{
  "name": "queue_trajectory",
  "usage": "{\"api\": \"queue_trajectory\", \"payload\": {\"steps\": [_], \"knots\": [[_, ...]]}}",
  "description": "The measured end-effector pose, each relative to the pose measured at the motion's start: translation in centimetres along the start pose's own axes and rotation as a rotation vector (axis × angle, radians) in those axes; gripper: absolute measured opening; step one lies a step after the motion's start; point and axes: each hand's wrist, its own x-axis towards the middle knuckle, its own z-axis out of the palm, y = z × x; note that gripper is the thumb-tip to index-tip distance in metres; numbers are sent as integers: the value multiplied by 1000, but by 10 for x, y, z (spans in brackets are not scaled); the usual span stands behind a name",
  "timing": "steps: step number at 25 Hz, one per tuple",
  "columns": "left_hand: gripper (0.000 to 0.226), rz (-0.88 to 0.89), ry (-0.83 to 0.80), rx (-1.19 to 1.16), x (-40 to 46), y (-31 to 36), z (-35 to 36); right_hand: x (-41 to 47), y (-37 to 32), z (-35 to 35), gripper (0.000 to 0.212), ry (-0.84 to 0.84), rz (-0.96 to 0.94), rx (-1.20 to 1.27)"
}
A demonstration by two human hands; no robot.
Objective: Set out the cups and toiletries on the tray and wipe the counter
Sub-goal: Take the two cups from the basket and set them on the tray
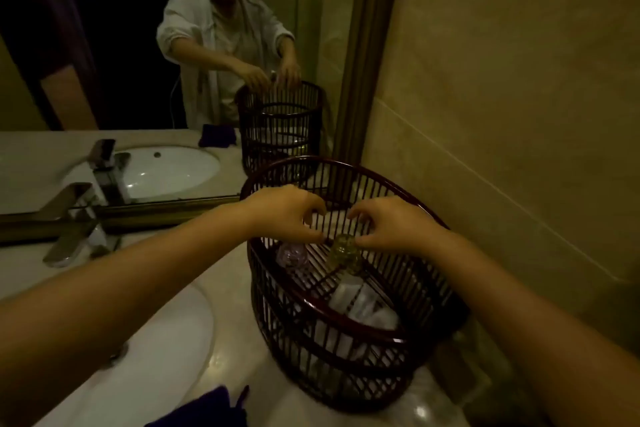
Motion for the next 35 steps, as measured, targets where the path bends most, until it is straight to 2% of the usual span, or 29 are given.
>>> {"api": "queue_trajectory", "payload": {"steps": [5,9,14,17,22,24,25,26,27,30,32,35], "knots": [[61,-67,-215,-96,53,-40,16,78,42,28,54,-245,-24,49],[64,-145,-386,-38,96,-63,34,128,73,55,58,-382,-21,52],[74,-295,-581,40,118,-83,65,149,87,85,66,-384,-85,39],[82,-331,-695,131,120,-81,85,143,89,99,69,-363,-160,-89],[90,-243,-731,294,120,-70,106,138,92,106,67,-363,-228,-258],[74,-153,-787,343,121,-74,111,138,93,107,68,-378,-224,-267],[62,-36,-752,415,121,-71,111,138,93,108,68,-381,-218,-255],[55,6,-723,405,121,-70,109,138,92,109,68,-381,-207,-240],[57,41,-729,433,119,-71,106,138,91,109,68,-376,-197,-224],[74,-61,-740,360,116,-68,103,138,87,102,71,-412,-168,-211],[72,-146,-707,274,121,-69,101,138,84,95,72,-438,-158,-219],[72,-181,-657,223,118,-67,92,138,79,81,68,-429,-177,-192]]}}
